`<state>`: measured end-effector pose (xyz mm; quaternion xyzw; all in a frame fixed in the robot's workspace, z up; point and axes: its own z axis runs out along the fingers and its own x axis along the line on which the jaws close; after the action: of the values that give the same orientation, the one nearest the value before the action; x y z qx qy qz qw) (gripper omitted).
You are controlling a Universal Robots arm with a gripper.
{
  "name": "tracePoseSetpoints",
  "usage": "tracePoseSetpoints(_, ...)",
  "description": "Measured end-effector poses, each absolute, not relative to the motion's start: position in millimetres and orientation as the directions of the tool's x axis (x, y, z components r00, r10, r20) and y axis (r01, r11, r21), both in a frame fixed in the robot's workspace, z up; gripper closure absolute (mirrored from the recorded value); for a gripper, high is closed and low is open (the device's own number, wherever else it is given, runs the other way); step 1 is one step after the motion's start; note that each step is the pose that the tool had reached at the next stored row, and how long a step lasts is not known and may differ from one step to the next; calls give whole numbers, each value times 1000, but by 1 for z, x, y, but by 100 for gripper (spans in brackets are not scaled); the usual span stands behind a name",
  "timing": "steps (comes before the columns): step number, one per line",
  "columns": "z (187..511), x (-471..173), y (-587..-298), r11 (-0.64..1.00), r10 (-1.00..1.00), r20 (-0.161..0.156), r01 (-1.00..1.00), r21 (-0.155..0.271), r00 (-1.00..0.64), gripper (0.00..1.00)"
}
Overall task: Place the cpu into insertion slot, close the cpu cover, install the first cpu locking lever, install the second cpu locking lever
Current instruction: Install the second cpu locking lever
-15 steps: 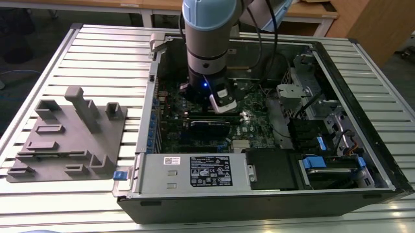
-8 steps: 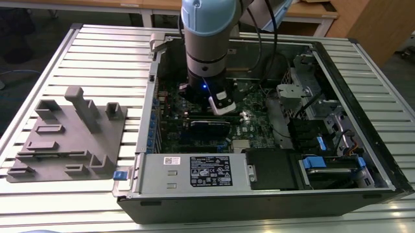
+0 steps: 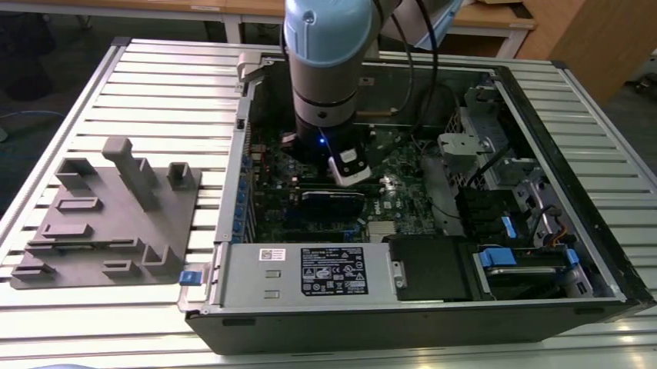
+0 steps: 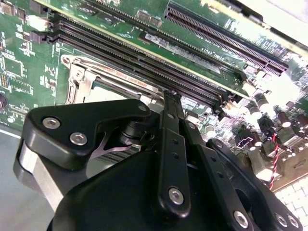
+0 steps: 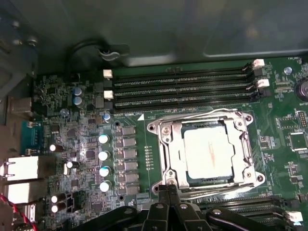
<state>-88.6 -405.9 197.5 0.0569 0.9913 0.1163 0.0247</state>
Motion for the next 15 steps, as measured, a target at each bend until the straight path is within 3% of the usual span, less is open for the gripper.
tracePoseSetpoints(15, 193, -94, -412, 955, 120, -31, 107, 276, -992, 89)
